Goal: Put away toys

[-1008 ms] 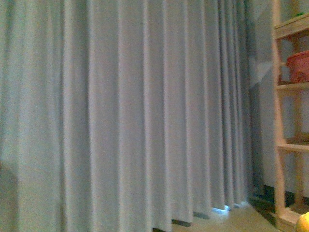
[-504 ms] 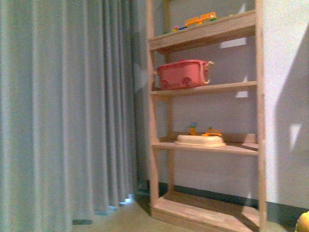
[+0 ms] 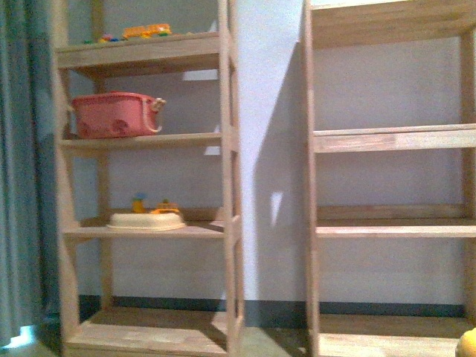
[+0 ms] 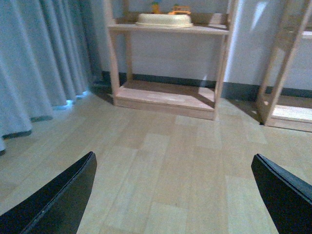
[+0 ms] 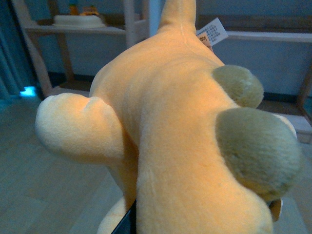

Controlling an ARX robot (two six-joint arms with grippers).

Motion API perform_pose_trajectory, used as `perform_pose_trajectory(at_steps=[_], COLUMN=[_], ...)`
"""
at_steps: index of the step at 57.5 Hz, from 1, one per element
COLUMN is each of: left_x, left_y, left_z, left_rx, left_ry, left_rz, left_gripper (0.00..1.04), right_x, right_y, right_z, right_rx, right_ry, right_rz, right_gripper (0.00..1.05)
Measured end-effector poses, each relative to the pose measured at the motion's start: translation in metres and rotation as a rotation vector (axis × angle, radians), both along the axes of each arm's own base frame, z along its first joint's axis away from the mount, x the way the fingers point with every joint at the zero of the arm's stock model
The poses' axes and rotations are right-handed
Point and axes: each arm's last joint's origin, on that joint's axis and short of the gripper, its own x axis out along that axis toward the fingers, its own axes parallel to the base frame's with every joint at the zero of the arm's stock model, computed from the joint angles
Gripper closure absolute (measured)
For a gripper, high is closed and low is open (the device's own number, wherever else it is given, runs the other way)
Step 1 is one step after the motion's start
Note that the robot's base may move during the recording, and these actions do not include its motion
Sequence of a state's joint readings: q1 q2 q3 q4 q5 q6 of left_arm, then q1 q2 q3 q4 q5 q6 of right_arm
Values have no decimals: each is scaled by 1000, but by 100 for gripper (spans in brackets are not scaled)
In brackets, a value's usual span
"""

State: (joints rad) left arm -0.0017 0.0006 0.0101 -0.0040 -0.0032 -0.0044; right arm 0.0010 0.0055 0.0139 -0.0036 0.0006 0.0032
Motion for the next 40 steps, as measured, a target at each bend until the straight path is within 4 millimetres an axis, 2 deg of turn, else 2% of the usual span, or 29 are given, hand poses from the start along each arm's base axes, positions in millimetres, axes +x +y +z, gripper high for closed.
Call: perform_pose_trajectory(at_steps=[40], left_x=[0], left_y=[0], left_z=[0], left_rx=[0], left_ry=[0], left_rz=[-4], left_gripper=[6], right_x=[0], right_y=[0], right_z=[0], right_rx=[0], right_ry=[0], right_rz=[2], right_gripper=[95])
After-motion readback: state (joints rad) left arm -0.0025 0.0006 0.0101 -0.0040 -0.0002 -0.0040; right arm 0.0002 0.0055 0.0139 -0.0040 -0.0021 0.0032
